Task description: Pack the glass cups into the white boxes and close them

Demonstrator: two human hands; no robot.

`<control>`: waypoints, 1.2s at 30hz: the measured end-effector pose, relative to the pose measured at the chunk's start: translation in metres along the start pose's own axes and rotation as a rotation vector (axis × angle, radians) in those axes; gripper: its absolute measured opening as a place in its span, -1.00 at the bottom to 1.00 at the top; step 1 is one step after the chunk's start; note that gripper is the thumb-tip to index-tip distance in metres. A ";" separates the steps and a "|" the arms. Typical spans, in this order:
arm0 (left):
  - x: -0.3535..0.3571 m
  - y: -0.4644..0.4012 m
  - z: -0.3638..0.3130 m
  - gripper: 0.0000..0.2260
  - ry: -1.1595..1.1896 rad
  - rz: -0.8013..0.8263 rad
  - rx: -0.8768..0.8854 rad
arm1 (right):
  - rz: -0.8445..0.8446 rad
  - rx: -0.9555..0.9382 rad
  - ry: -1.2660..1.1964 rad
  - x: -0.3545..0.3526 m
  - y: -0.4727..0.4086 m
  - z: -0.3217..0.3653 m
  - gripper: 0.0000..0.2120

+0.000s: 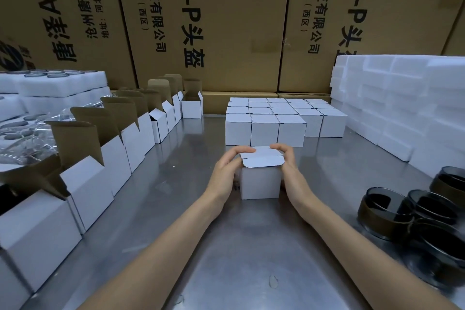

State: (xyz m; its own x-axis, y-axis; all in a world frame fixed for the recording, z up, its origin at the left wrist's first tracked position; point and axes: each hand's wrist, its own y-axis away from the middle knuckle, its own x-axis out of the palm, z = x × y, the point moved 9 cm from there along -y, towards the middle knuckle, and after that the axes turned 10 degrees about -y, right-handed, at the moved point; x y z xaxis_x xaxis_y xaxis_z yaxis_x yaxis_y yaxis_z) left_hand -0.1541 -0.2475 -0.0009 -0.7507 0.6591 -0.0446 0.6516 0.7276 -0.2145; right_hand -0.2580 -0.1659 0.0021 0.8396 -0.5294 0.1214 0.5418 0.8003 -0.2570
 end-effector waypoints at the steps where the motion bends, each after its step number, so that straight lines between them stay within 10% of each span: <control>1: 0.000 0.001 -0.001 -0.83 0.001 0.006 0.003 | -0.016 0.005 -0.041 -0.001 0.001 0.001 -0.87; 12: 0.007 0.012 -0.013 -0.58 -0.230 0.011 0.142 | 0.018 -0.022 -0.014 0.000 0.004 -0.001 -0.71; 36: -0.001 0.004 -0.002 -0.81 -0.046 0.031 0.053 | 0.024 -0.018 0.013 0.008 0.005 0.002 -0.66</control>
State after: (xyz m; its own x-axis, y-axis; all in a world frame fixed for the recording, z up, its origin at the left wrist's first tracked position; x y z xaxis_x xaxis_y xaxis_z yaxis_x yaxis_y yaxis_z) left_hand -0.1509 -0.2452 0.0003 -0.7352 0.6709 -0.0970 0.6690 0.6951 -0.2633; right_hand -0.2487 -0.1651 0.0040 0.8515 -0.5143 0.1023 0.5209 0.8073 -0.2772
